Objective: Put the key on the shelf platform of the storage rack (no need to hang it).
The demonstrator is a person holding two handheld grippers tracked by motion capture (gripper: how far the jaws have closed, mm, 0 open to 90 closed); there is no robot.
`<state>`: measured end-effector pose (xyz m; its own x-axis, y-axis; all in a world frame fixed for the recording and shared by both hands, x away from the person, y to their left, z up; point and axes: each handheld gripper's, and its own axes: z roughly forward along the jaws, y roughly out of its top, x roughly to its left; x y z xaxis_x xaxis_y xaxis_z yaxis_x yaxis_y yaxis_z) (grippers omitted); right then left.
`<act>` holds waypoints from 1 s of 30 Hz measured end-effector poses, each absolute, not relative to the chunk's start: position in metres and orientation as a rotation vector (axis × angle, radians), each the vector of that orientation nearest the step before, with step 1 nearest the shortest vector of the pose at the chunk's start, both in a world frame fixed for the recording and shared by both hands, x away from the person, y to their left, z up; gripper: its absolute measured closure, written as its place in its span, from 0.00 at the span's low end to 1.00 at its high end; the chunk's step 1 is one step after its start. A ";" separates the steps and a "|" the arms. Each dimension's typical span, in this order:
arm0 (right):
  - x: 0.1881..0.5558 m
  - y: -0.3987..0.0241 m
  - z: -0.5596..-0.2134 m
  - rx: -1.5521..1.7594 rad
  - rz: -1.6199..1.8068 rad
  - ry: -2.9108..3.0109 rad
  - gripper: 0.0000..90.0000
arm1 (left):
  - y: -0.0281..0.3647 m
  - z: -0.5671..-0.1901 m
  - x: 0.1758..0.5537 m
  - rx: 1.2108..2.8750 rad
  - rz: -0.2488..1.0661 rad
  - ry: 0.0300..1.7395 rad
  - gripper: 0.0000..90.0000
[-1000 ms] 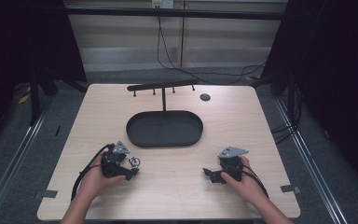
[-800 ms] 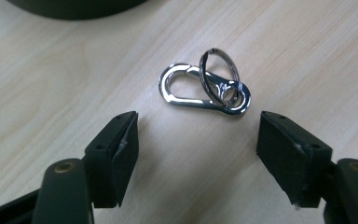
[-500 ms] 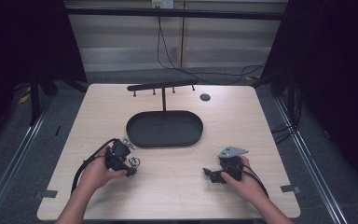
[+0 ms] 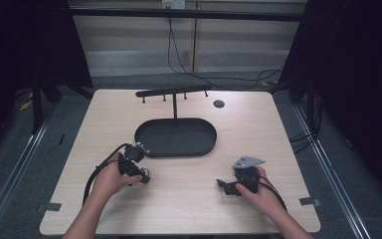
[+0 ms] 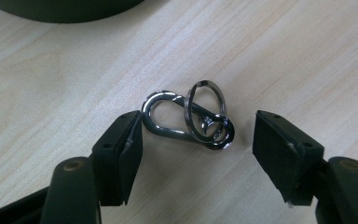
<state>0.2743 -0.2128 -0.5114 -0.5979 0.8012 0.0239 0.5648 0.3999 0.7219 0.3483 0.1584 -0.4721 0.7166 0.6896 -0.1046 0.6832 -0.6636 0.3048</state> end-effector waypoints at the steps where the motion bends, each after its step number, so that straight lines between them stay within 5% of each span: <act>1: 0.274 -0.213 -0.511 1.186 1.013 2.335 0.17 | 0.157 -0.472 0.350 2.611 0.025 1.080 0.38; 13: 0.274 -0.213 -0.511 1.186 1.013 2.335 0.17 | 0.144 -0.469 0.354 2.675 0.081 1.164 0.53; 15: 0.274 -0.213 -0.511 1.186 1.013 2.335 0.17 | 0.143 -0.467 0.355 2.676 0.060 1.170 0.67; 30: 0.274 -0.213 -0.511 1.187 1.013 2.335 0.17 | 0.148 -0.467 0.361 2.661 0.031 1.170 0.76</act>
